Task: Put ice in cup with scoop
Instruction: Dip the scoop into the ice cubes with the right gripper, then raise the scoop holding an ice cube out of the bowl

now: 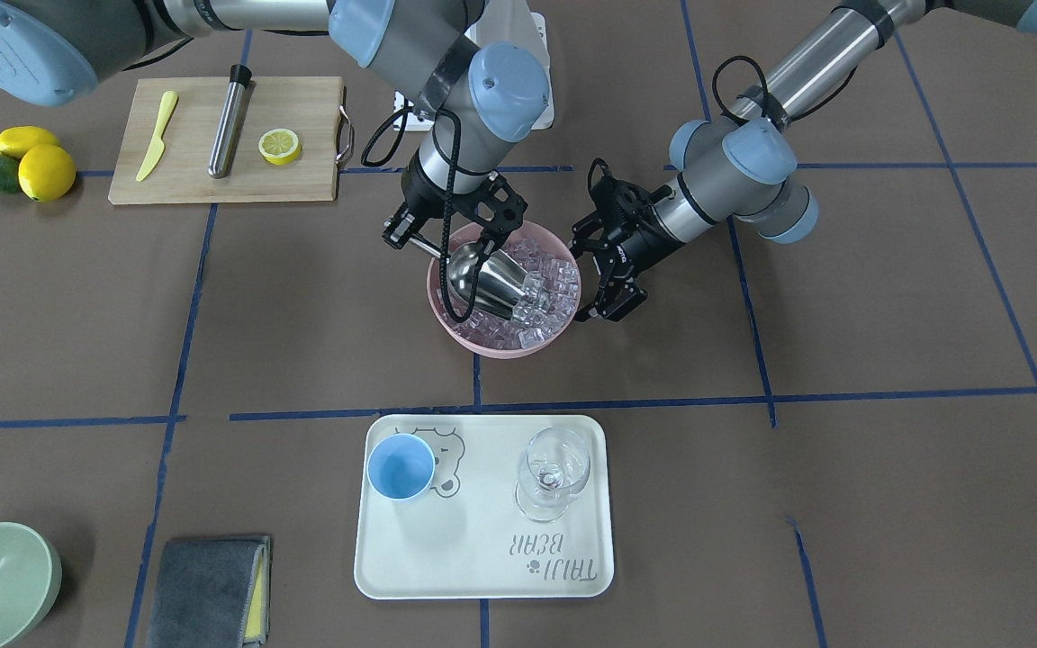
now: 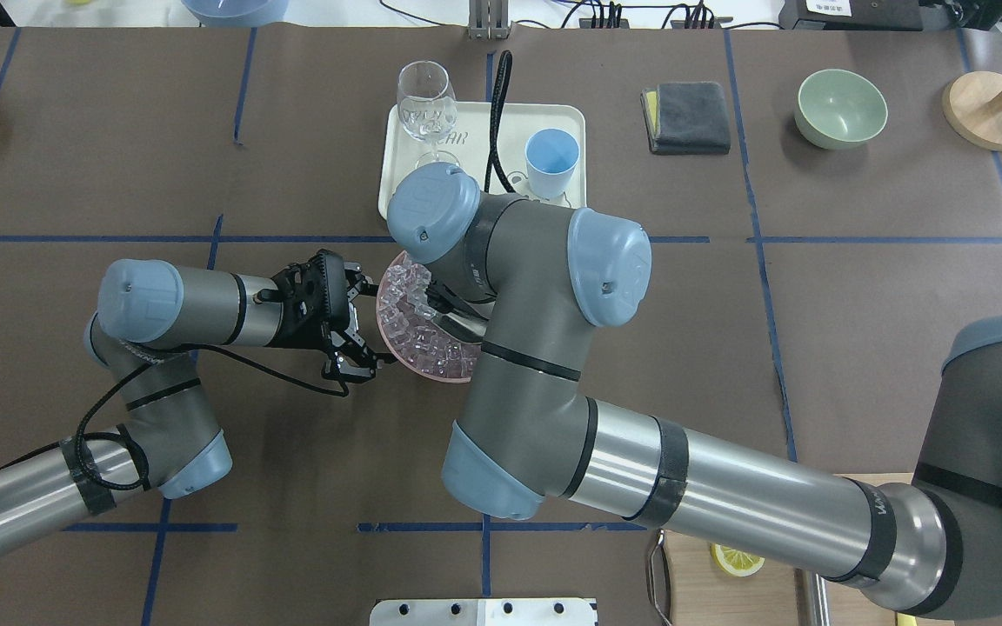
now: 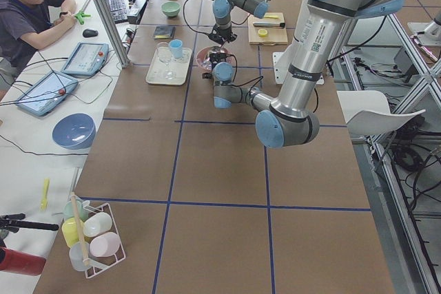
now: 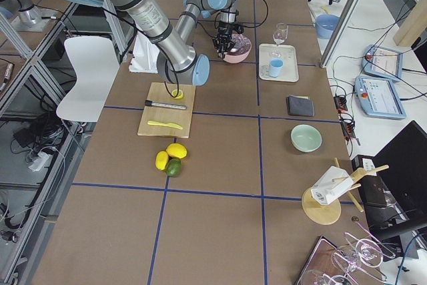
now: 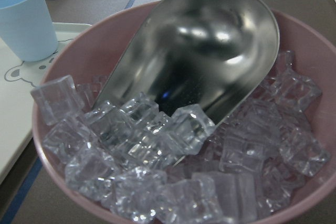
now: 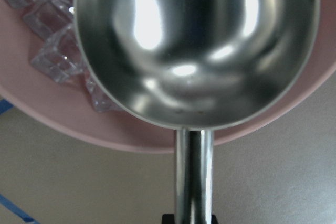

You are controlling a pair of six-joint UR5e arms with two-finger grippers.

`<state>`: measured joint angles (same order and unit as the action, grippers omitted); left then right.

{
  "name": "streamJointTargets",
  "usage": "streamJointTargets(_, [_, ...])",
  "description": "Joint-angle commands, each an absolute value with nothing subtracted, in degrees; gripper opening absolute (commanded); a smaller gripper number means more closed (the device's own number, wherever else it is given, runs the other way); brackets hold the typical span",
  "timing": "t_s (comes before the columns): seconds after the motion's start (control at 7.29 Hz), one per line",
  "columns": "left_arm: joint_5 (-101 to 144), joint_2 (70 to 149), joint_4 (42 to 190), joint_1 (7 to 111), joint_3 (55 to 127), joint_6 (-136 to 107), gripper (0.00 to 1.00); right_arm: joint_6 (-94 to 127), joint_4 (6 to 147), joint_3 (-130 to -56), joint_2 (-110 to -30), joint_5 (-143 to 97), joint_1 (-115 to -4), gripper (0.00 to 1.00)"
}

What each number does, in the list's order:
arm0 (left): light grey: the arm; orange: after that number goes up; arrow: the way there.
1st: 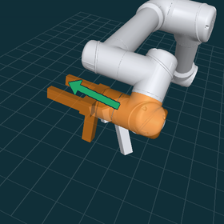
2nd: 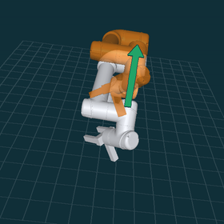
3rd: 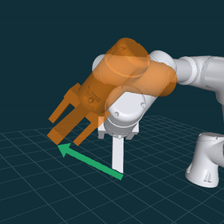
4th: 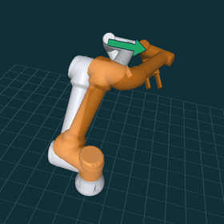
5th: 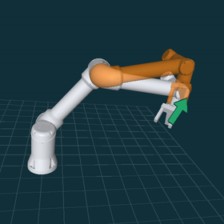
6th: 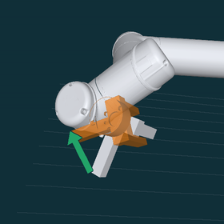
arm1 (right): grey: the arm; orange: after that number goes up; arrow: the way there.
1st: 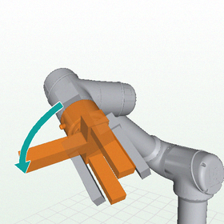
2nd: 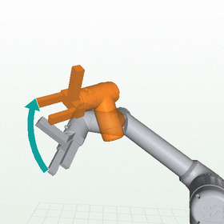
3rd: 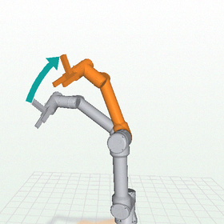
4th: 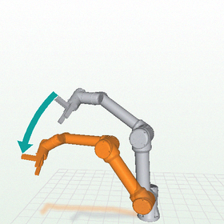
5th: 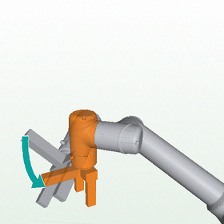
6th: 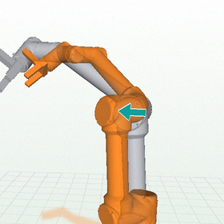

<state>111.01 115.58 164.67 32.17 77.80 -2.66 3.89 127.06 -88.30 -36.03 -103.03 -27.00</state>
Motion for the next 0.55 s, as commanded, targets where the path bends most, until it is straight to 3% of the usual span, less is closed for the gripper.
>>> streamJointTargets(0.0, [111.01, 115.58, 164.71, 32.17, 77.87, -2.64, 1.0, 4.48, 123.32, -93.13, -40.32, -103.18, -26.98, 0.0])
streamJointTargets(0.41, [111.01, 115.66, 164.71, 32.17, 77.87, -2.72, 1.0, 4.48, 123.05, -100.98, -43.86, -104.15, -27.68, 0.0])
